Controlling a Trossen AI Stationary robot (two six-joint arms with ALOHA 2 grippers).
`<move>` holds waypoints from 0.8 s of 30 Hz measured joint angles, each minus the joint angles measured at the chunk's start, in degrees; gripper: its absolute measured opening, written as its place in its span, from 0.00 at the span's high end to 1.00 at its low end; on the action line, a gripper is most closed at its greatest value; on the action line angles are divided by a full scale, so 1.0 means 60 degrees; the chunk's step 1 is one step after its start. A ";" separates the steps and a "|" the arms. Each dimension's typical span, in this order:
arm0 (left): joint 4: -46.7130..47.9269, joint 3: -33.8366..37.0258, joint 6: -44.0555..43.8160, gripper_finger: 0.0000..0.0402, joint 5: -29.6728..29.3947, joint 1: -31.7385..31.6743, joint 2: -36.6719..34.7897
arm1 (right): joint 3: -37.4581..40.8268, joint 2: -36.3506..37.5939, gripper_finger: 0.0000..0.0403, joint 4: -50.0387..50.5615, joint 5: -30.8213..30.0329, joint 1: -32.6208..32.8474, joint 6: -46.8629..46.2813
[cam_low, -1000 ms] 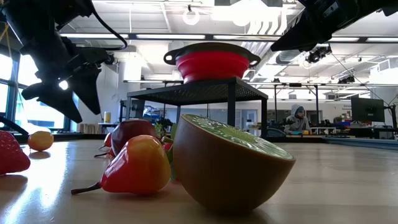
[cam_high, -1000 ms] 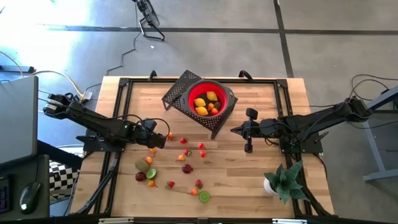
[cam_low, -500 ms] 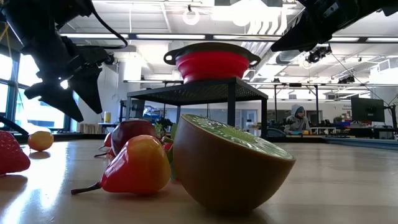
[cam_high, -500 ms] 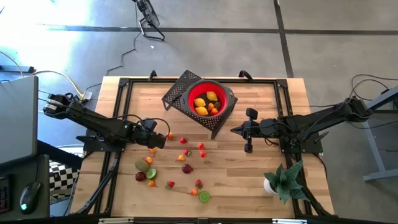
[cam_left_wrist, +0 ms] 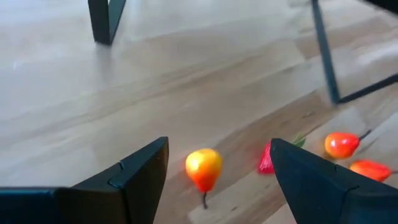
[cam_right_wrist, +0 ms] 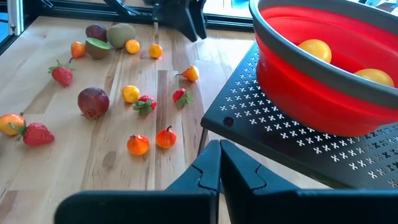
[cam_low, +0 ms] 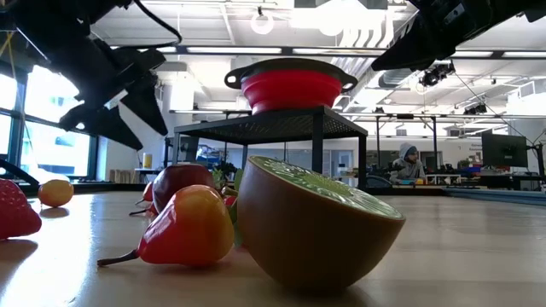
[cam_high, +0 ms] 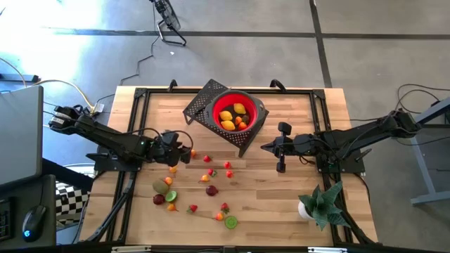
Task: Pick & Place Fruit
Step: Put the pear into the strainer bowl on the shelf
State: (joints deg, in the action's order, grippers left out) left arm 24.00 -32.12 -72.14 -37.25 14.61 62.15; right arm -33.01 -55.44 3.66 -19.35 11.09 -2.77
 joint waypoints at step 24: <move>-0.2319 0.0000 0.1501 0.31 0.2401 -0.1621 0.2471 | 0.0000 -0.0004 0.99 -0.0018 0.0000 0.0000 0.0001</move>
State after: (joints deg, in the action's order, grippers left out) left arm 10.08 -32.12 -63.14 -22.84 4.89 76.98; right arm -33.01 -55.46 3.55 -19.35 11.09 -2.76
